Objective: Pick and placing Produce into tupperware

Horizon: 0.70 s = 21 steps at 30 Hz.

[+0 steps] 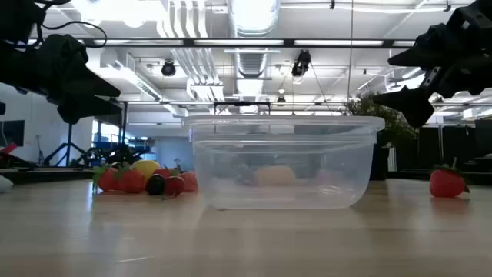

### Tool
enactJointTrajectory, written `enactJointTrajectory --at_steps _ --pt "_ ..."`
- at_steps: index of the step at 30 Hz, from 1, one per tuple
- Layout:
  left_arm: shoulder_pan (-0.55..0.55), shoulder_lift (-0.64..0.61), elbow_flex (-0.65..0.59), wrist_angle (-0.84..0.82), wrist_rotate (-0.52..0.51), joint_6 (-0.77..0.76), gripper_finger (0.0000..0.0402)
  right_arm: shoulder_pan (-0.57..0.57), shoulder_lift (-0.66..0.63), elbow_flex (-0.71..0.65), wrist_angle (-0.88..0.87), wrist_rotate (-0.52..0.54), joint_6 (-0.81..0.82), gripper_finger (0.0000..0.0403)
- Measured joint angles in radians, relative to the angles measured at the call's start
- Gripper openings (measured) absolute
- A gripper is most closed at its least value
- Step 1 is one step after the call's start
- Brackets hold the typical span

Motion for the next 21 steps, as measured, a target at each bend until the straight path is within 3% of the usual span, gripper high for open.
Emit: enactJointTrajectory --at_steps 21 --pt "0.0 0.0 0.0 0.0 0.0 0.0 0.0276 0.0 0.0 0.0 0.0 0.0 0.0 0.035"
